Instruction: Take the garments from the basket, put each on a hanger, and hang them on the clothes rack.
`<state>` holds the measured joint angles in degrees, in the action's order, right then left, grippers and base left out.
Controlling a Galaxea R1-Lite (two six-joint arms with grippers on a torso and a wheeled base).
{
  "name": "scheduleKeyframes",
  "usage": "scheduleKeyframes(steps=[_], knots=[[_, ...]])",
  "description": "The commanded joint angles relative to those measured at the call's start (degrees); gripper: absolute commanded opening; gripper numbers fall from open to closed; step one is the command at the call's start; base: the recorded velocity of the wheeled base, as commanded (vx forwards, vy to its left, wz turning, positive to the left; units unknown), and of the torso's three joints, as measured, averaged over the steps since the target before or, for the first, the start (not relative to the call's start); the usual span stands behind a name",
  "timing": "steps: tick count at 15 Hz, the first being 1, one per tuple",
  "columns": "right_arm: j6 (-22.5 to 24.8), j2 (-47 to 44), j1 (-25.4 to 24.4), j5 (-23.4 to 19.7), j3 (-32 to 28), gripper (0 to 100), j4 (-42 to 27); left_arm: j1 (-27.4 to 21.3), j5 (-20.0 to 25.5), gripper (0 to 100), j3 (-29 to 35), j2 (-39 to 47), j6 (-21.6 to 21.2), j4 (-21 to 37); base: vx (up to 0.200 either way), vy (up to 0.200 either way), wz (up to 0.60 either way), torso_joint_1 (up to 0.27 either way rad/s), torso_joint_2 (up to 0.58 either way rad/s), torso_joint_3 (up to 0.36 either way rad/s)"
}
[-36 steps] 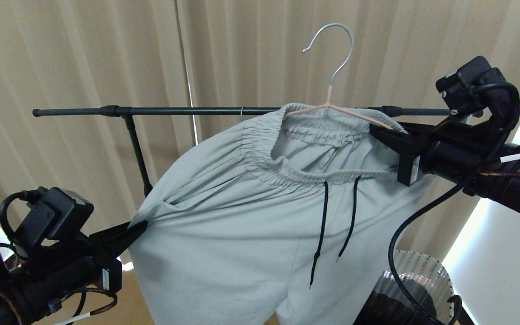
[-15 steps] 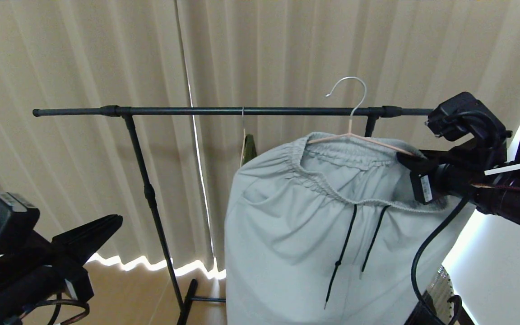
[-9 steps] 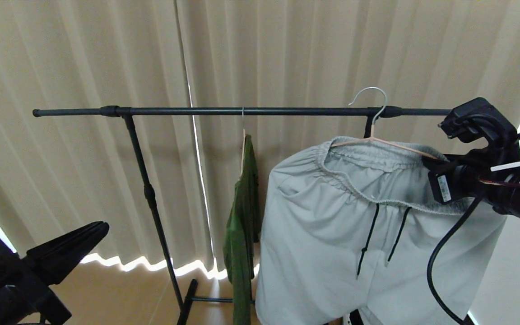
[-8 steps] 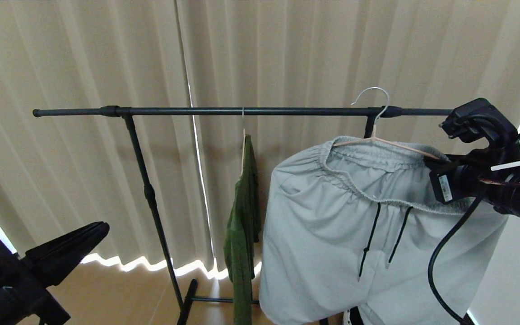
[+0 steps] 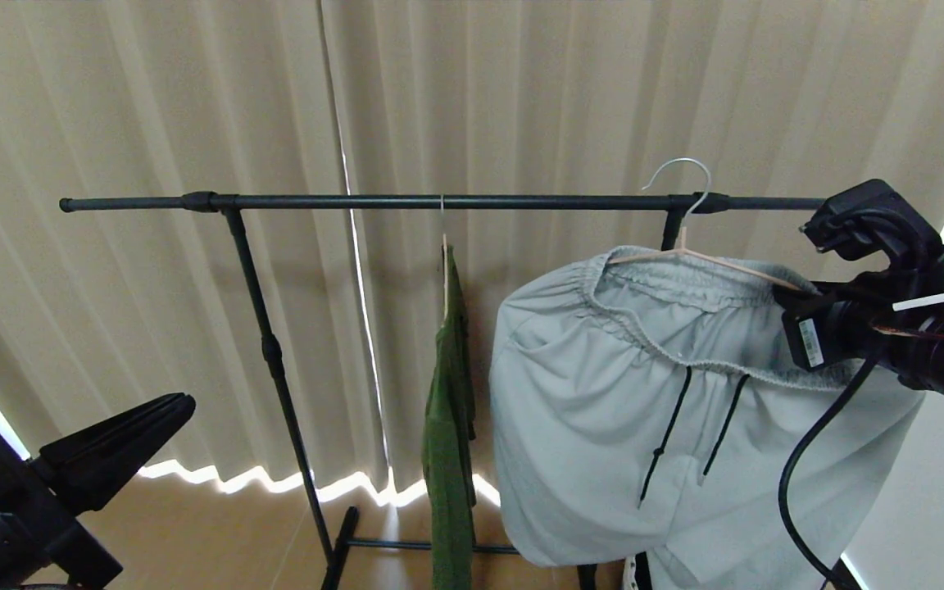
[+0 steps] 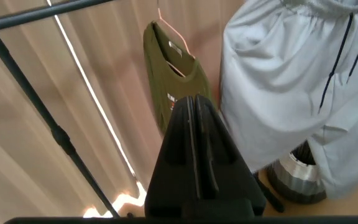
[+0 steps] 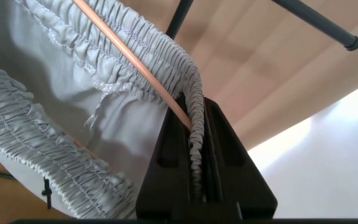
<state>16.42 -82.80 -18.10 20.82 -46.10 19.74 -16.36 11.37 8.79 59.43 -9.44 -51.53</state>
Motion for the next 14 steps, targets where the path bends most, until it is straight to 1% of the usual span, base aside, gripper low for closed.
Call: scheduleKeyframes(steps=[1,4,7,14], knots=[[0.01,-0.08,0.17,0.01,0.05,0,0.04,0.01,-0.04,0,0.26,0.07,-0.06,-0.06,0.0,0.0,0.0,0.0,0.0,0.0],[0.01,0.01,0.17,0.27,0.05,0,-0.05,0.1,-0.04,0,0.26,-0.28,-0.32,0.03,0.2,0.0,0.0,0.005,0.0,0.007],[0.01,-0.08,0.61,1.94,0.05,0,0.04,0.19,-0.12,0,0.18,-0.37,-0.41,0.03,0.2,0.0,0.0,-0.012,0.0,0.007],[0.01,-0.61,0.96,1.94,0.05,0,0.04,0.1,-0.12,0,-0.35,-0.45,-0.41,0.03,0.2,0.0,0.0,0.004,0.0,0.002]])
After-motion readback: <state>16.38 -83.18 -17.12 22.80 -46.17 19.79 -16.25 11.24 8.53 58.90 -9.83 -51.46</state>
